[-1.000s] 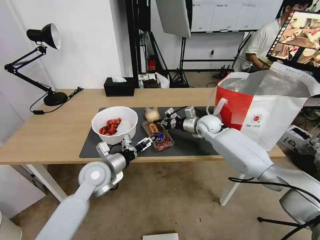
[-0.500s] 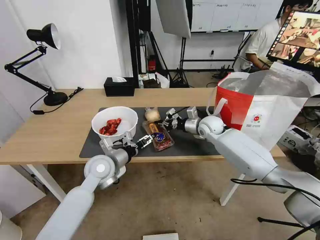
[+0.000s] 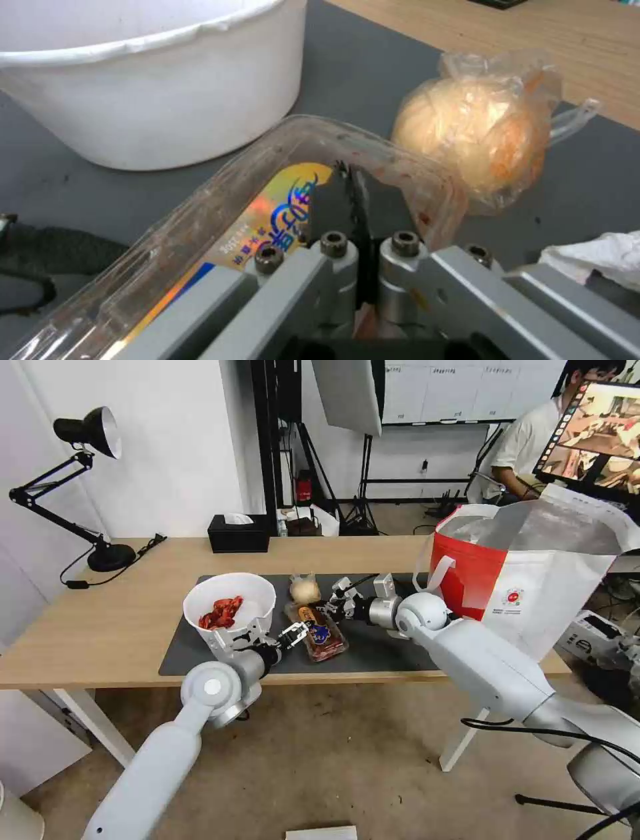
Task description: Pick up the trash from the table and place it into the takeout bag.
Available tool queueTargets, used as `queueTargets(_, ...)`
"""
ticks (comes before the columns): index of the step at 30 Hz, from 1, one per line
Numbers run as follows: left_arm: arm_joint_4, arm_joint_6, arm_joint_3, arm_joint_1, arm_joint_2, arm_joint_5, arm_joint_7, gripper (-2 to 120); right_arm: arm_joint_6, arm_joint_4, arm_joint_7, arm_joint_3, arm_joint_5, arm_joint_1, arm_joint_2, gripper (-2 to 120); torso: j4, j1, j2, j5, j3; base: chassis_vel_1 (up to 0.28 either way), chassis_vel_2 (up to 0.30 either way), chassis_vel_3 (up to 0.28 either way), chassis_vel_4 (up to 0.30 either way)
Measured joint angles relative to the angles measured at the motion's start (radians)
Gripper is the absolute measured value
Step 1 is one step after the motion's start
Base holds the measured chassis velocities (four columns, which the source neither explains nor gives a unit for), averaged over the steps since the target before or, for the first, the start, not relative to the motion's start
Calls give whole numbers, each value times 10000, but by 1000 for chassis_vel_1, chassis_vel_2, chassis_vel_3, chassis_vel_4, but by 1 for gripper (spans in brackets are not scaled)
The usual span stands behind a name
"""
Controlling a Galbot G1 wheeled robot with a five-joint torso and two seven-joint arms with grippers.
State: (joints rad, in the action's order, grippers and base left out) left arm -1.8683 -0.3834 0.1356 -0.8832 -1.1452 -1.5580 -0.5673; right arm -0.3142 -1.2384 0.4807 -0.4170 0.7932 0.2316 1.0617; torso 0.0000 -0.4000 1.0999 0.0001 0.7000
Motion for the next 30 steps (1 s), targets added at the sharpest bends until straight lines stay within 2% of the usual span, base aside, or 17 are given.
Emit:
queueTargets(5, -57, 205, -119, 72, -254, -73, -563, 100, 0, 0, -11, 29, 4, 10, 2, 0, -1, 0, 0, 0, 0, 0, 0, 0, 0)
queueTargets(8, -63, 353, -168, 78, -333, -72, -689, 100, 0, 0, -15, 32, 4, 25, 6, 0, 0, 0, 0, 0, 0, 0, 0, 0, 0)
queueTargets(22, -16, 902, -412, 100, -539, -41, -716, 100, 6, 41, -25, 65, 4, 63, 40, 0, 0, 1, 0, 0, 0, 0, 0, 0, 0)
queueTargets(25, 8, 977, -456, 100, -557, -16, -715, 93, 9, 54, -25, 67, 3, 52, 39, 0, 0, 1, 0, -1, 0, 0, 0, 0, 0)
queueTargets(28, 56, 1052, -470, 100, -569, 2, -714, 79, 13, 60, -25, 68, 4, 34, 35, 0, 0, 0, 0, -1, 0, 0, 0, 0, 0)
queueTargets(30, 80, 1068, -476, 101, -569, 12, -714, 75, 14, 59, -26, 68, 4, 30, 30, 0, 0, 0, 0, 0, 0, 0, 0, 0, 0)
